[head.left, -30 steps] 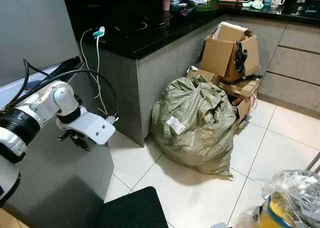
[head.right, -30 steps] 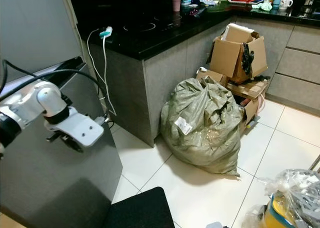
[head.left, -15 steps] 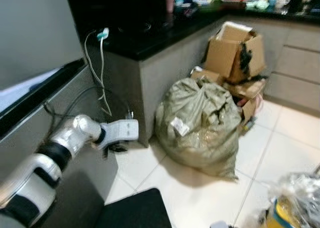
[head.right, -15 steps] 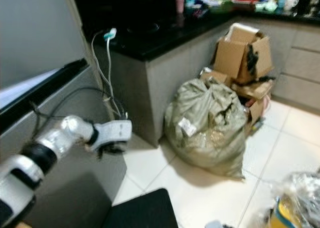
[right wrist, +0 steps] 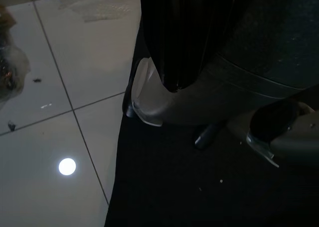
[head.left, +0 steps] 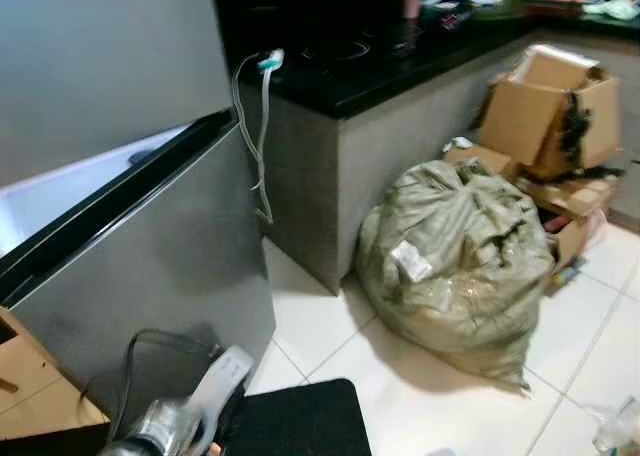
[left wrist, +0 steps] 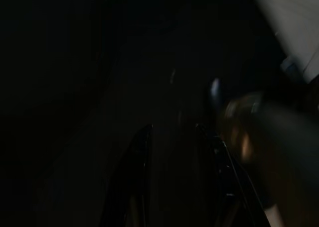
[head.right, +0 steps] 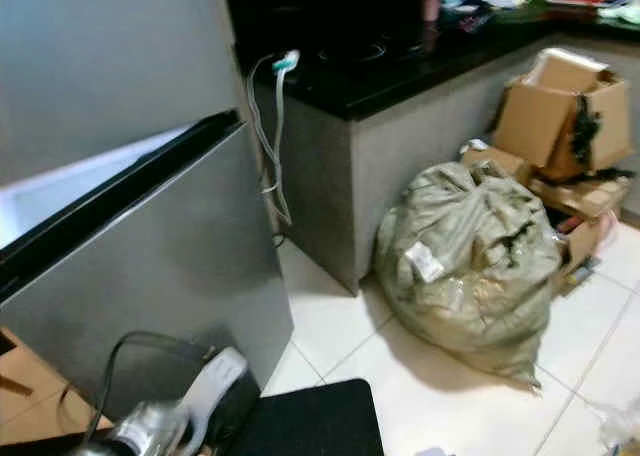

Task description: Restocking fridge

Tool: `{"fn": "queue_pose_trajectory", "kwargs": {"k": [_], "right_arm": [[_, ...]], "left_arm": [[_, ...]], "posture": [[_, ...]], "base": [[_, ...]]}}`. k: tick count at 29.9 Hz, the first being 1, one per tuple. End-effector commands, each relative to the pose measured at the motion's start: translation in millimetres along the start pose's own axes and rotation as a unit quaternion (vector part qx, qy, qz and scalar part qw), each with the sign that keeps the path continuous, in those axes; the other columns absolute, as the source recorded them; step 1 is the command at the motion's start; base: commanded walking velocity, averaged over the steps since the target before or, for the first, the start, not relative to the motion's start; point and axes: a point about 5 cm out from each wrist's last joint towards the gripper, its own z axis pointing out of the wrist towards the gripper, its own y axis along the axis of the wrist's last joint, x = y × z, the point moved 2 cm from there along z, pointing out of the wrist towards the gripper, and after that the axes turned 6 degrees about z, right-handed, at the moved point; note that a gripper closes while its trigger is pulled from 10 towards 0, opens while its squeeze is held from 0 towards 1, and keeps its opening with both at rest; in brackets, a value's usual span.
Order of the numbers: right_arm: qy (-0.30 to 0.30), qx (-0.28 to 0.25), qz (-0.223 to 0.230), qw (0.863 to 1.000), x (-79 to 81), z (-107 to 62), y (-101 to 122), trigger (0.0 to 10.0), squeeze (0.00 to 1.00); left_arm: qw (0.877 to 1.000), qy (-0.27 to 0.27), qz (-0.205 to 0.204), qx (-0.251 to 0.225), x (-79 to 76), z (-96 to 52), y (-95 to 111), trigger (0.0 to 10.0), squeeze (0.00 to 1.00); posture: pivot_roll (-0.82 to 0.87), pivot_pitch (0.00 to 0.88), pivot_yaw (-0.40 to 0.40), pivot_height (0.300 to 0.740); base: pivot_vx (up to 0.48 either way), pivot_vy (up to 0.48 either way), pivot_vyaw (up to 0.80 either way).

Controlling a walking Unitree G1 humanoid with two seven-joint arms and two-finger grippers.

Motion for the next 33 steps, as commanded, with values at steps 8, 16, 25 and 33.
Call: {"fn": "queue_pose_trajectory", "kwargs": {"k": [8,16,25,33], "right_arm": [[0.012,0.025,-0.001,1.0,5.3,-0.1,-12,10.0,0.0],[0.016,0.026,-0.001,1.0,7.8,0.7,-12,10.0,0.0],[0.017,0.029,-0.002,0.999,7.5,0.3,-13,10.0,0.0],[0.016,0.03,-0.004,0.999,6.4,-0.1,-13,10.0,0.0]], "left_arm": [[0.993,0.031,-0.066,0.088,-9.1,-6.3,-69,10.0,0.0],[0.988,0.031,-0.098,0.111,-26.2,-7.4,-94,10.0,0.0],[0.987,0.032,-0.122,0.103,-37.8,-2.7,-91,10.0,0.0],[0.987,0.047,-0.129,0.082,-35.9,-0.9,-85,10.0,0.0]], "posture": [[-0.06,0.028,0.038,0.74],[-0.06,0.028,0.039,0.74],[-0.06,0.018,0.031,0.74],[-0.06,0.017,0.027,0.74]], "base": [[0.0,0.0,0.79],[0.0,0.0,0.79],[0.0,0.0,0.79],[0.0,0.0,0.79]]}}
